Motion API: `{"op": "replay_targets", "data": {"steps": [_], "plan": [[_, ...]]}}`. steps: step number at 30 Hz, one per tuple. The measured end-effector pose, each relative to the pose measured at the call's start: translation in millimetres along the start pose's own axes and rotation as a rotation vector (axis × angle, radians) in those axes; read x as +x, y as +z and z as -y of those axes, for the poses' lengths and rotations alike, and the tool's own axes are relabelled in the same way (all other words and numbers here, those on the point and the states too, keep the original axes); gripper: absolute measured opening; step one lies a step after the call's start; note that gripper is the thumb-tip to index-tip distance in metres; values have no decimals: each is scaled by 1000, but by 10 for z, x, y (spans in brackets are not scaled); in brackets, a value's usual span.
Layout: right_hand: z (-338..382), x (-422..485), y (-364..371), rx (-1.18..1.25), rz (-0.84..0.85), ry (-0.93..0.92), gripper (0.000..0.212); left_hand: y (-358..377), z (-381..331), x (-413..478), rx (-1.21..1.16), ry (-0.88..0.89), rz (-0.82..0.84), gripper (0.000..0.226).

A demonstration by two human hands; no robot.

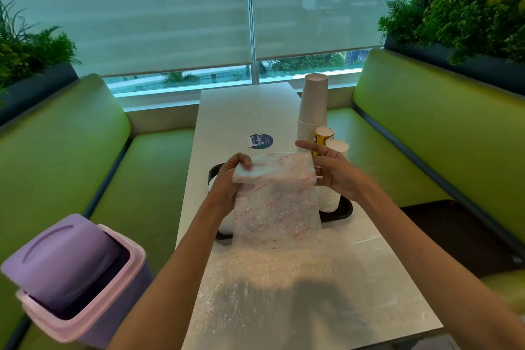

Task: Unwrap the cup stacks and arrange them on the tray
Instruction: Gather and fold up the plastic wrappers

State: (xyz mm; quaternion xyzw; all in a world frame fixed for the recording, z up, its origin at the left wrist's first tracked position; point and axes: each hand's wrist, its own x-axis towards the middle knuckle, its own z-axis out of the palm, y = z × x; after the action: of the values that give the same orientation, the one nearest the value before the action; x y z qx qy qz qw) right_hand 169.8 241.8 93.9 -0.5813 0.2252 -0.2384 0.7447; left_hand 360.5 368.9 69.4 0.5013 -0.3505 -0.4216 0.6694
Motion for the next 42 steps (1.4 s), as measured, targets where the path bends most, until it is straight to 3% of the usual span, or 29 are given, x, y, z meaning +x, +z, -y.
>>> {"op": "replay_targets", "data": {"steps": [2,6,9,12,15,16,19,22,25,31,35,38,42], "plan": [[-61,-24,17,73,-22,79,33,-19,20,23,-2,9,-7,57],[-230,-85,84,38,27,248,62,-11,-7,34,62,55,-29,53],[-304,-94,177,-11,-39,265,39,35,-29,43,152,99,-34,48],[-363,-39,201,-3,-104,217,45,35,-59,45,218,139,-48,57],[-391,-7,197,56,-178,139,44,33,-33,30,169,53,-78,25],[-397,0,182,61,-193,118,41,35,-3,0,138,-15,-71,24],[-395,8,165,19,-196,60,34,32,88,-165,150,-160,-26,43],[-415,18,159,-26,-198,42,32,149,127,-285,235,-145,4,67],[-444,33,189,-61,-183,43,36,231,216,-303,350,-72,-105,53],[-448,33,212,-8,-145,86,48,230,308,-270,235,46,-246,12],[-504,2,172,85,-107,160,23,199,307,-226,229,88,-265,14],[-495,-4,145,138,-125,148,22,146,288,-215,246,47,-212,8],[-400,-37,132,163,-126,142,19,81,242,-254,-6,-67,-117,19]]}}
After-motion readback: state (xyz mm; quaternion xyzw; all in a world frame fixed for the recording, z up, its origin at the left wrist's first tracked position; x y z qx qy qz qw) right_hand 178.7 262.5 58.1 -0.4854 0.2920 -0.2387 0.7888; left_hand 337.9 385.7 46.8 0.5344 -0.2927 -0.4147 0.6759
